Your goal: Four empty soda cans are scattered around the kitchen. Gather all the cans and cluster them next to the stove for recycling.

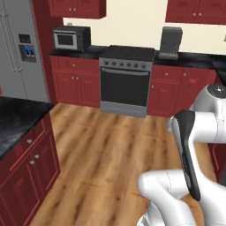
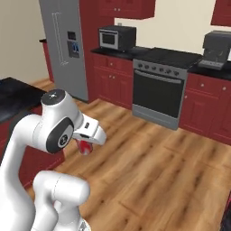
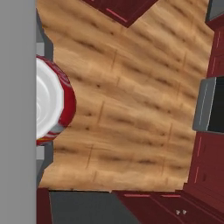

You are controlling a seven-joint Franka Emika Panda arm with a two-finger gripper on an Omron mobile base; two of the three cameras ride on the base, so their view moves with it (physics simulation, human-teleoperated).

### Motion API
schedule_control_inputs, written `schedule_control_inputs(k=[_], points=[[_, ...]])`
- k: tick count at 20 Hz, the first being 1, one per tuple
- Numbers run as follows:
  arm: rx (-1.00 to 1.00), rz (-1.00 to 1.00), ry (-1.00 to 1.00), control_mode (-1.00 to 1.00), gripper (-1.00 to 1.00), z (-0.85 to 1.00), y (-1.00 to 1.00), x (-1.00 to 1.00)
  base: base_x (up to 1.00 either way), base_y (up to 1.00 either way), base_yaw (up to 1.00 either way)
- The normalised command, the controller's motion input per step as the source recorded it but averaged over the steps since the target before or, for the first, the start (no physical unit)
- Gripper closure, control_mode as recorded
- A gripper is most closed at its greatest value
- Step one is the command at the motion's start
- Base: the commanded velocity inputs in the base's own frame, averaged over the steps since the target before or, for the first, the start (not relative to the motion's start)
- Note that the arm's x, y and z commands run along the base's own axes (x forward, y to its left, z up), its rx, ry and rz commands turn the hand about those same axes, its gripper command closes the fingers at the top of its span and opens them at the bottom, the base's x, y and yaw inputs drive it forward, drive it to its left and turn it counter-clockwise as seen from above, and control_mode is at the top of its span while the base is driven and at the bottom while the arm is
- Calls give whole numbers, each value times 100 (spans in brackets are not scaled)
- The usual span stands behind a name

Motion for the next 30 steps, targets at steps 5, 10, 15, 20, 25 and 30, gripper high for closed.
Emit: schedule_control_inputs(k=[5,10,15,20,25,30], points=[[0,0,0,100,100,0,0,0,76,8,-10],[0,0,0,100,100,0,0,0,77,8,-10],[0,0,0,100,100,0,0,0,74,4,-11],[0,0,0,100,100,0,0,0,75,0,-10],[0,0,0,100,100,0,0,0,71,0,-10],[0,0,0,100,100,0,0,0,62,37,-11]])
